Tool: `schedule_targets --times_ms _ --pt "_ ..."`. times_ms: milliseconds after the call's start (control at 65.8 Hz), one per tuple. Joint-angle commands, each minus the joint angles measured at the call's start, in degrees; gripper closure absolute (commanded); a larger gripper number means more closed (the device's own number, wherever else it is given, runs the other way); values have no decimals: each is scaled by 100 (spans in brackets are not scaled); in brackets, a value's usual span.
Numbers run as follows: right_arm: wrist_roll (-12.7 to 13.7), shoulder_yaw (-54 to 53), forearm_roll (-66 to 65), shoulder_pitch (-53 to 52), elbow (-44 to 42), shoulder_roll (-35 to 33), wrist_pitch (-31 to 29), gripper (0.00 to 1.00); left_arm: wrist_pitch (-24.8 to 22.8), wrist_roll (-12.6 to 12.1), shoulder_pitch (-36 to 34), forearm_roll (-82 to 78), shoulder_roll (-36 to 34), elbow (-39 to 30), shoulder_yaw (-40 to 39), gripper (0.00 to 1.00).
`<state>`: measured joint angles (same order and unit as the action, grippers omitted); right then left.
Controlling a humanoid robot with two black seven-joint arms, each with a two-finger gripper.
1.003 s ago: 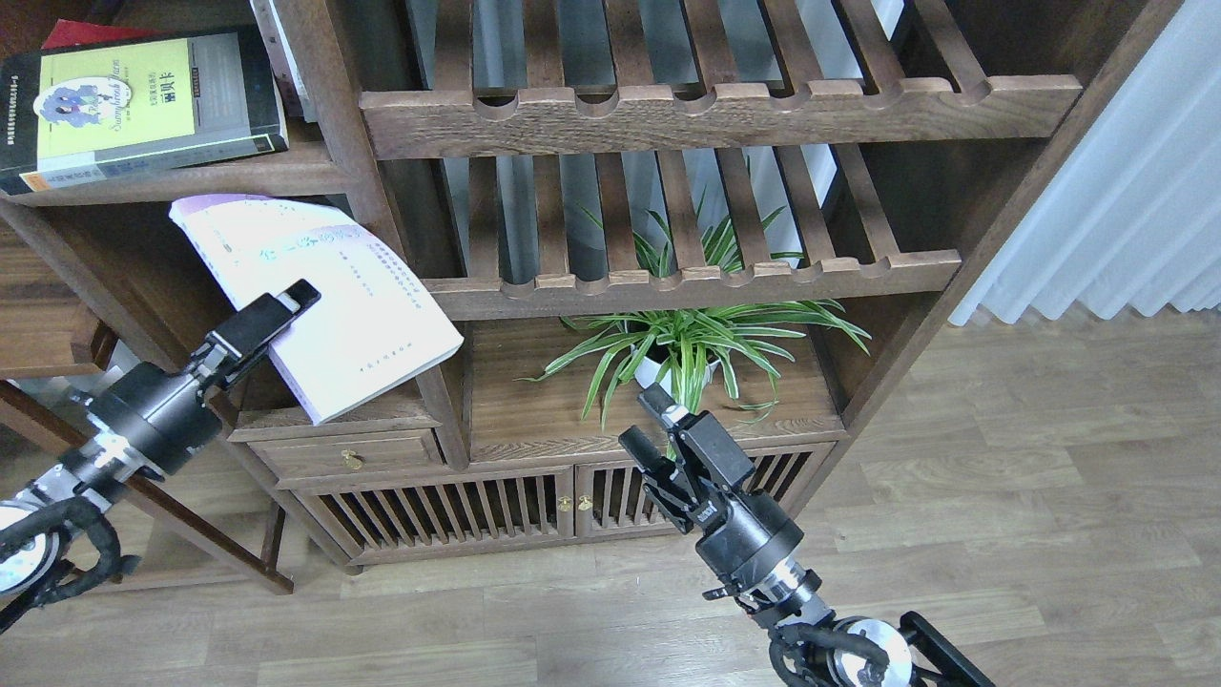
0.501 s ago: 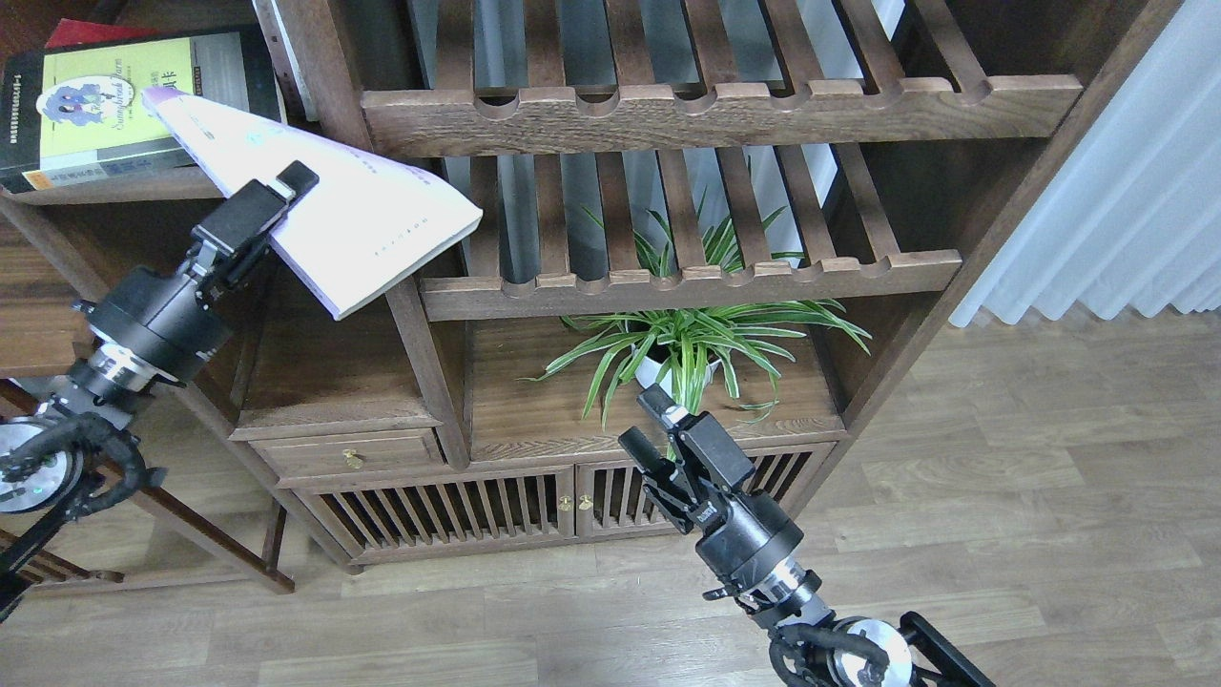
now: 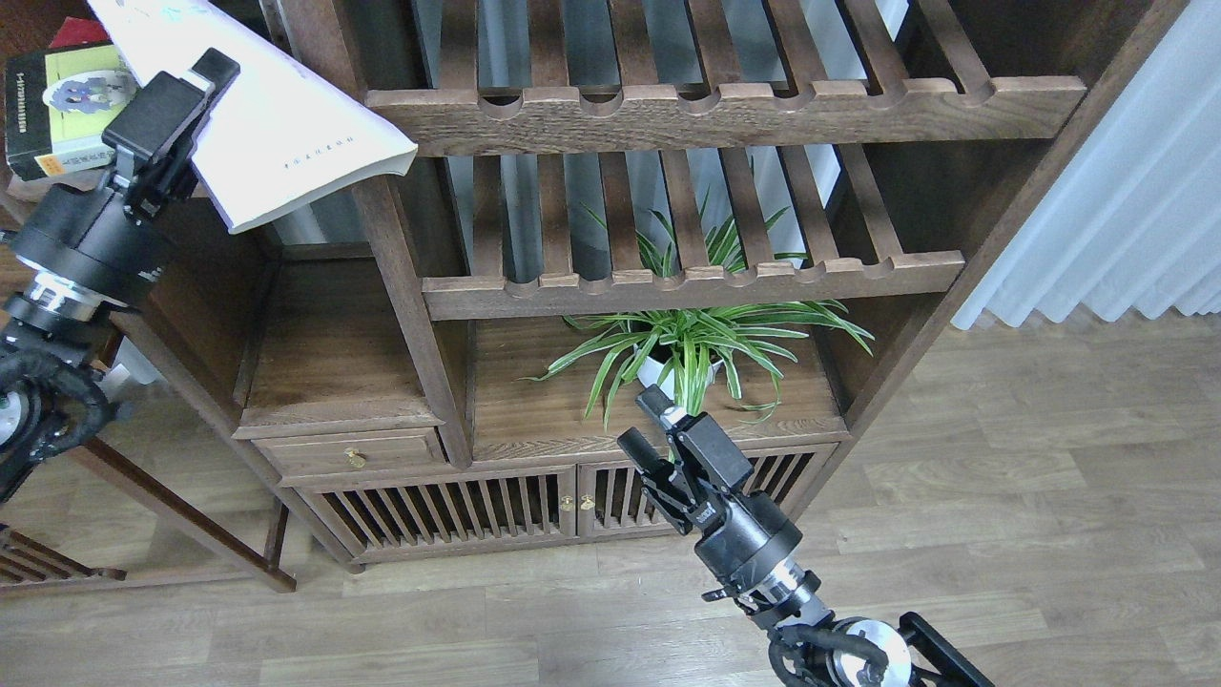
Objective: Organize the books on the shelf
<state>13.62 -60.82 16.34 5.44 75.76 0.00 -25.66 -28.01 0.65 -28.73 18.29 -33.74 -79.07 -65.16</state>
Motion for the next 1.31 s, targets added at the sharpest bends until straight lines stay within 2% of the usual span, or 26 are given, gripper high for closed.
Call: schedule_targets --times_ms 0,471,744,805,987,1291 --pt "0 0 0 1 0 0 0 2 1 -3 8 8 -36 23 -207 98" --pt "0 0 -70 1 -9 0 -9 2 1 5 149 798 -580 313 -331 97" --pt "0 0 -123 1 -26 0 -9 2 1 23 316 807 -475 639 -181 96" --pt "0 0 -123 1 -44 0 -9 2 1 67 316 816 -466 639 -181 96" --pt "0 0 -123 1 -53 0 -9 2 1 445 263 869 -458 700 -269 96" --pt "0 9 -123 1 -97 0 -9 2 1 568 245 957 -396 849 -331 97"
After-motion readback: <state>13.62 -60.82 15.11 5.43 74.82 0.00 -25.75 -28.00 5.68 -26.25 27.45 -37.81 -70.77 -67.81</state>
